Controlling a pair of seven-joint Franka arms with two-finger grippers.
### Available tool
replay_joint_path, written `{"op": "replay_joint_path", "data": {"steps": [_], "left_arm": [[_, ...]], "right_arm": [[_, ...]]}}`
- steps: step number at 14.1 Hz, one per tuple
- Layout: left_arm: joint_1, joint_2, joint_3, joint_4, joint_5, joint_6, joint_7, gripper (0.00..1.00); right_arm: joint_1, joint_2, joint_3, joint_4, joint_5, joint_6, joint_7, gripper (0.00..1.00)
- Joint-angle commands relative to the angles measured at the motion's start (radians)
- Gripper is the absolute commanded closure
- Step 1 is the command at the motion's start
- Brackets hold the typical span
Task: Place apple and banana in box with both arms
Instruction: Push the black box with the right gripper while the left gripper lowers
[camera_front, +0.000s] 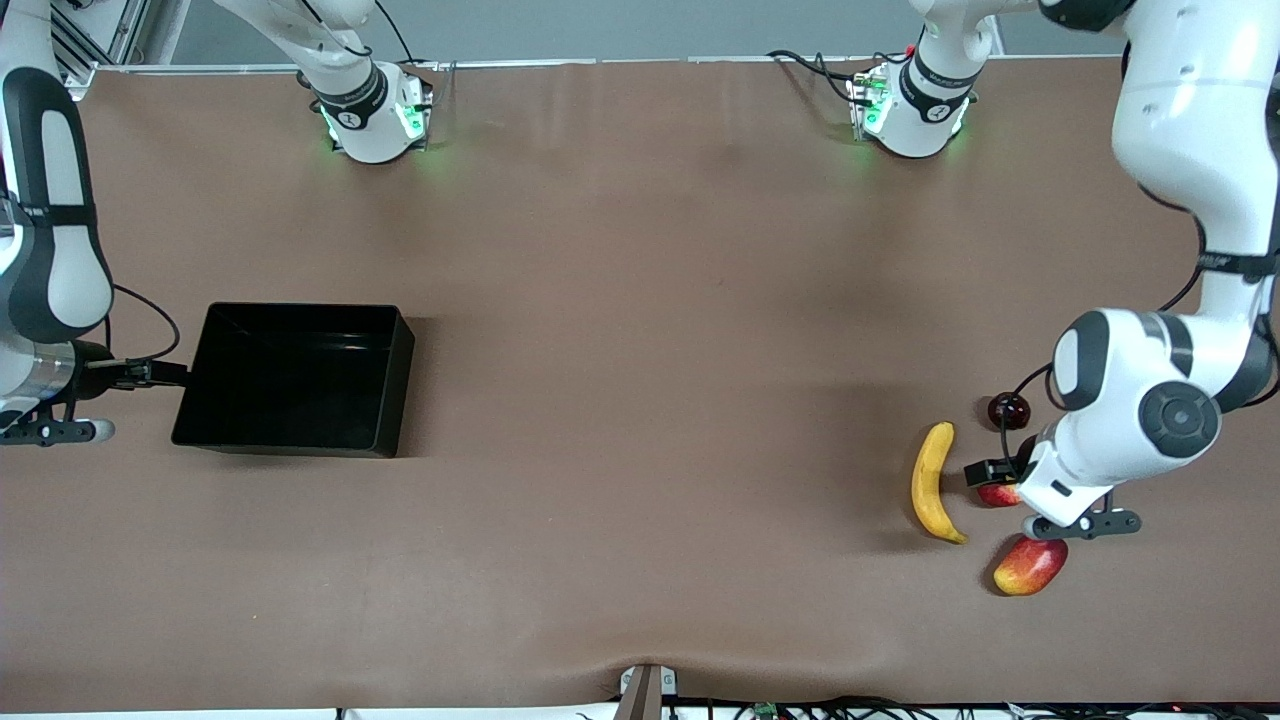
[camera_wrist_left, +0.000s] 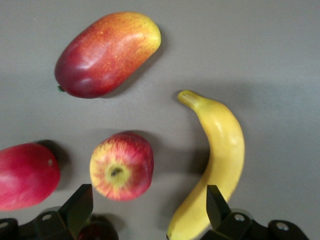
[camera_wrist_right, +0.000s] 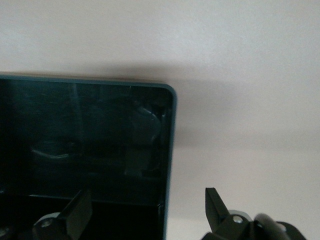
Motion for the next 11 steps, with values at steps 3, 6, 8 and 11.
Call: {"op": "replay_joint_path", "data": {"steps": [3,6,8,11], "left_arm": [[0.010,0.047,0.012,0.042,0.059,0.016,0.034,0.00],[0.010,0.071,0.012,0.042,0.090,0.016,0.034,0.00],[0.010,0.083,0.014,0.042,0.099,0.017,0.034,0.00],[0.012,0.097,0.014,0.042,0.102,0.018,0.033,0.00]], "right_arm": [[-0.038,-0.017,0.016,-0.180,-0.006,0.188,-0.018,0.18],[-0.038,-0.019,0.016,-0.187,-0.006,0.193,-0.018,0.85],[-0.041,-0.017,0.018,-0.185,-0.006,0.184,-0.018,1.00],[-0.041,-0.019,0.018,-0.175,-0.005,0.168,-0.018,1.00]]}}
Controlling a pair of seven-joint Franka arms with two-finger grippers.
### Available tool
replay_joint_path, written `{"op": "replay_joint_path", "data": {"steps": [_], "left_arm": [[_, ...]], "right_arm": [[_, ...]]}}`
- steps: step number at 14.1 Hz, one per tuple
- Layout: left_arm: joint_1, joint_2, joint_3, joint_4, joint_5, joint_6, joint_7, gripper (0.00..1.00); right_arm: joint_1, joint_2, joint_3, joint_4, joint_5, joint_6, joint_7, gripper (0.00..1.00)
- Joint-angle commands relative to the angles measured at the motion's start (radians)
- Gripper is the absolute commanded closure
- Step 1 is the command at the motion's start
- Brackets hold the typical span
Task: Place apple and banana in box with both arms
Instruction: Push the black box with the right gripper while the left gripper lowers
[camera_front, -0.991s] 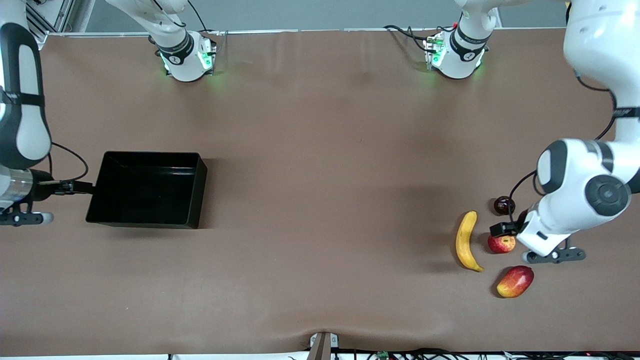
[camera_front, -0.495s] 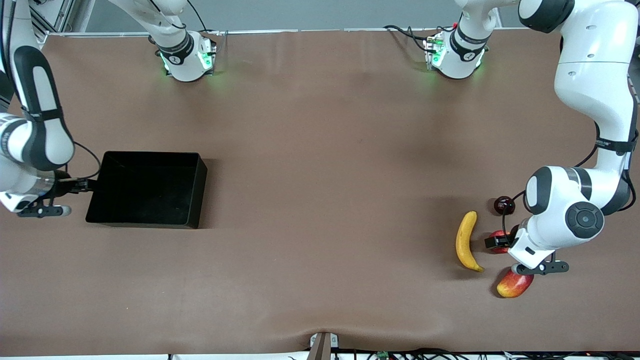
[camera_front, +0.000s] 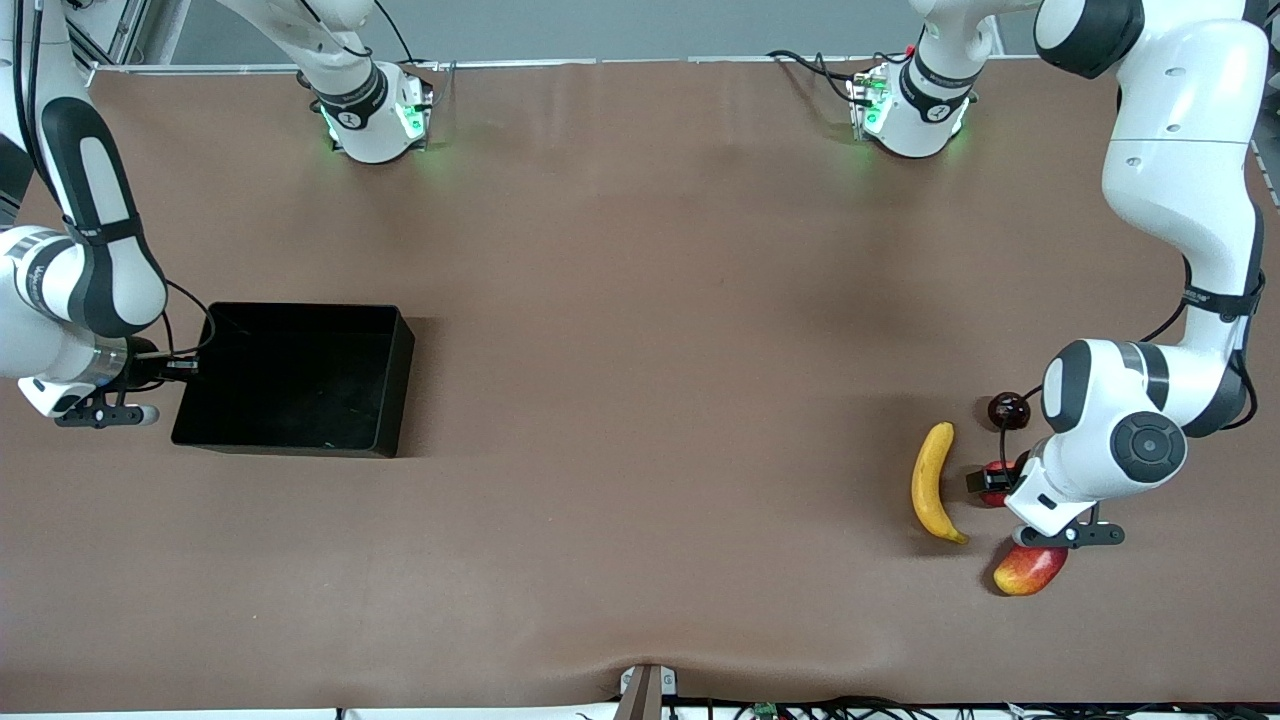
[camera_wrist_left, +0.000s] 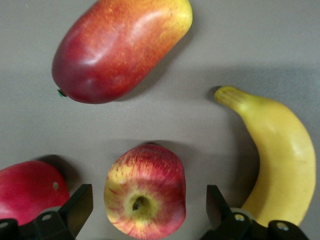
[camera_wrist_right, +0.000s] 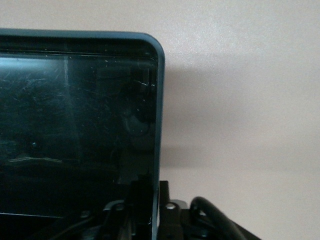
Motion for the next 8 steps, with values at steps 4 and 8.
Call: {"op": "replay_joint_path", "data": {"steps": [4,8], "left_arm": [[0.001,0.027,0.002,0.020,0.022,-0.001,0.005,0.08],[0.001,0.021,0.002,0.017,0.022,-0.002,-0.004,1.00]], "right_arm": [[-0.008,-0.022,0.024,0.133,0.019,-0.228,-0.005,1.00],[0.013,-0.020,0.024,0.293,0.161,-0.455,-0.002,1.00]]}}
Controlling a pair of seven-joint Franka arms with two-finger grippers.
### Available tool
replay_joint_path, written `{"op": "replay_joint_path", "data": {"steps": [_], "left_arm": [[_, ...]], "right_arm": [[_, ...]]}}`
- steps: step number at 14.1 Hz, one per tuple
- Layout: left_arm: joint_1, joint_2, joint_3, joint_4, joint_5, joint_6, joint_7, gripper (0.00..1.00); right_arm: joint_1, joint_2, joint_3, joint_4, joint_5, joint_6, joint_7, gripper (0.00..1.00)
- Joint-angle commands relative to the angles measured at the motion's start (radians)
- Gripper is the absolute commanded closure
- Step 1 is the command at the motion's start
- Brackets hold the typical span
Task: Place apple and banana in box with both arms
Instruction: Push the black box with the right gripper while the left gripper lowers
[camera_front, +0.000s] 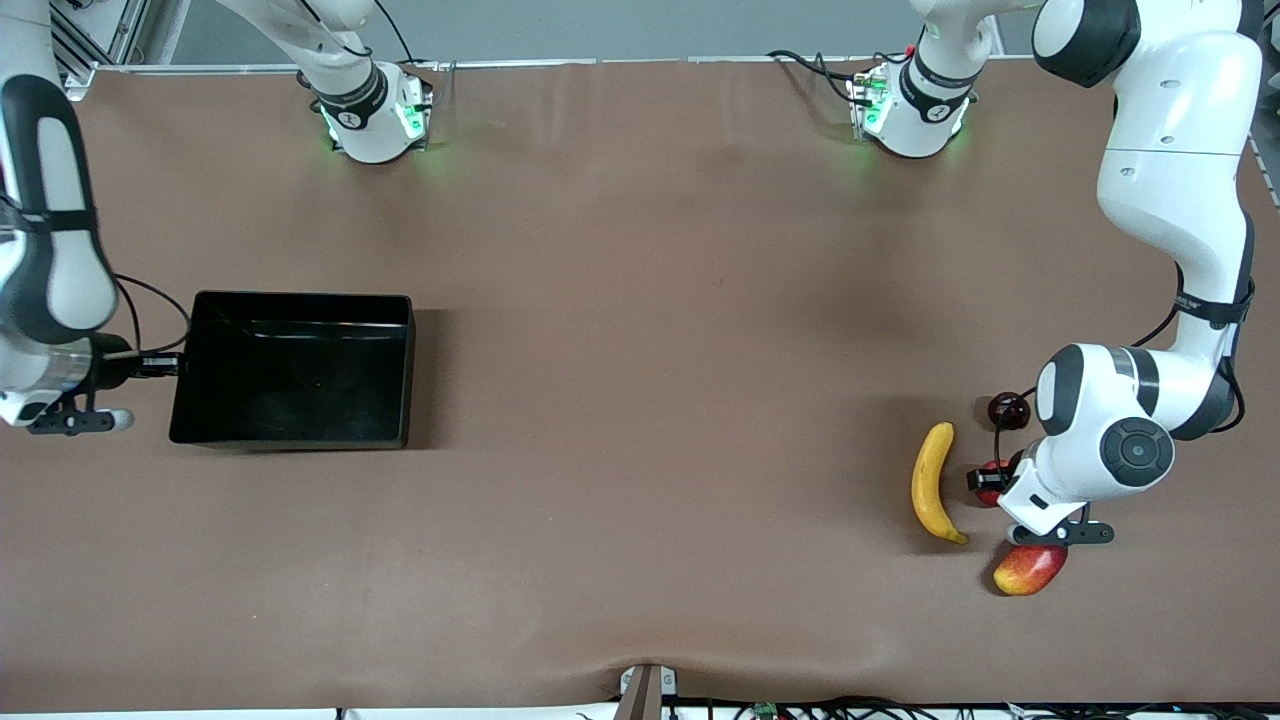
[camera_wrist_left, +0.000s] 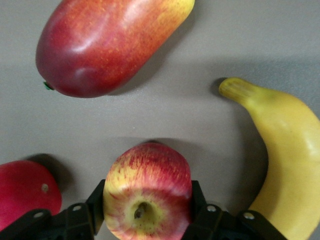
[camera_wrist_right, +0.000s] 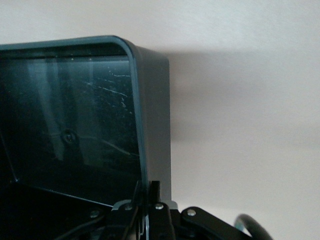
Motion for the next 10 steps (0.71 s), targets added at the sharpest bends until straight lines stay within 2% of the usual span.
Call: {"op": "replay_joint_path", "data": {"steps": [1,4,7,10], "left_arm": [[0.003,-0.002,0.001,0.016,0.020,-0.002,-0.009,1.00],[-0.006,-0.049,-0.005,0.018,0.017,-0.024,-0.013,1.00],[-0.008,-0.141,-0.028,0.015,0.011,-0.111,-0.010,1.00],[-0.002,-0.218,-0.060,-0.011,0.006,-0.226,-0.024,1.00]], "right_arm": [[0.010,-0.009,0.005,0.071,0.117,-0.108,-0.003,1.00],[0.123,-0.009,0.005,0.071,0.190,-0.107,0.038,1.00],[0.254,-0.006,0.003,0.071,0.295,-0.093,0.183,1.00],[0.360,0.001,0.003,0.071,0.343,-0.049,0.304,1.00]]}}
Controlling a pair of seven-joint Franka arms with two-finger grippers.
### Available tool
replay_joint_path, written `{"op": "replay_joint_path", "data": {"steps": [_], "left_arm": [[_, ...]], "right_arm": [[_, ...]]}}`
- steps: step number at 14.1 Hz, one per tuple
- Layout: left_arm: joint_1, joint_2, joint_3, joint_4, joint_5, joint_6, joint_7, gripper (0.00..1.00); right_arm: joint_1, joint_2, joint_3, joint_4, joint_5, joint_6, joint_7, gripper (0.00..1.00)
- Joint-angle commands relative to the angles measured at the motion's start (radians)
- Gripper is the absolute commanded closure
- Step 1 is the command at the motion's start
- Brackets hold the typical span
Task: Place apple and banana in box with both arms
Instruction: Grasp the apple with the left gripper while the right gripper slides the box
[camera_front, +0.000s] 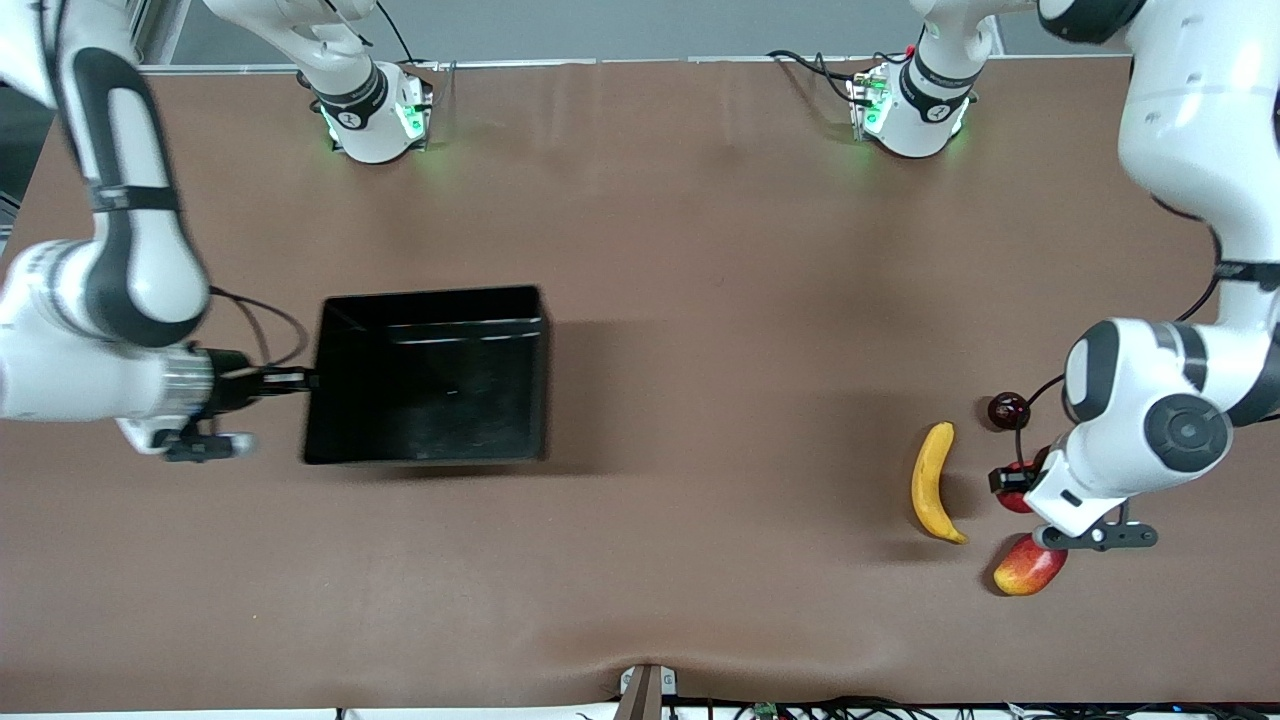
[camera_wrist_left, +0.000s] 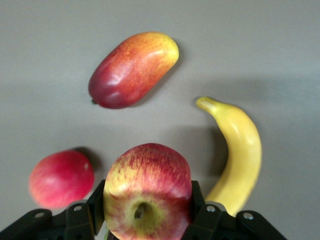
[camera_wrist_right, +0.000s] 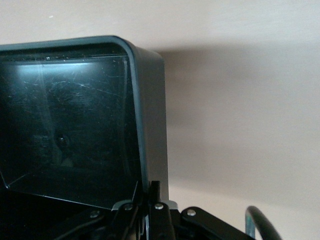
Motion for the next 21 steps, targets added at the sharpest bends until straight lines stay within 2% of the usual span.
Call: {"op": "replay_joint_path", "data": {"steps": [1,4,6,13,17,18,19,21], "left_arm": [[0.007,-0.092,-0.029,-0.074,0.006,-0.078,-0.043,1.00],[0.001,-0.158,-0.034,-0.144,-0.009,-0.089,-0.107,1.00],[0.007,-0.183,-0.068,-0.183,-0.030,-0.089,-0.147,1.00],[0.009,-0.241,-0.149,-0.264,-0.055,-0.085,-0.294,1.00],[0.006,-0.318,-0.218,-0.364,-0.055,-0.059,-0.377,1.00],[0.006,-0.323,-0.249,-0.376,-0.055,-0.057,-0.418,1.00],[0.001,-0.320,-0.285,-0.382,-0.053,-0.055,-0.470,1.00],[-0.012,-0.309,-0.339,-0.428,-0.044,-0.014,-0.585,1.00]], "right_arm": [[0.081,-0.002,-0.010,0.004,0.079,0.025,0.098,1.00],[0.204,0.013,-0.010,0.004,0.088,0.083,0.206,1.00],[0.279,0.033,-0.010,0.004,0.116,0.143,0.268,1.00],[0.545,0.166,-0.010,0.012,0.121,0.442,0.460,1.00],[0.637,0.272,-0.015,0.124,0.104,0.479,0.554,1.00],[0.625,0.272,-0.015,0.128,0.108,0.478,0.557,0.69],[0.617,0.263,-0.020,0.137,0.099,0.469,0.557,0.01],[0.614,0.240,-0.047,0.144,0.069,0.429,0.554,0.00]]}}
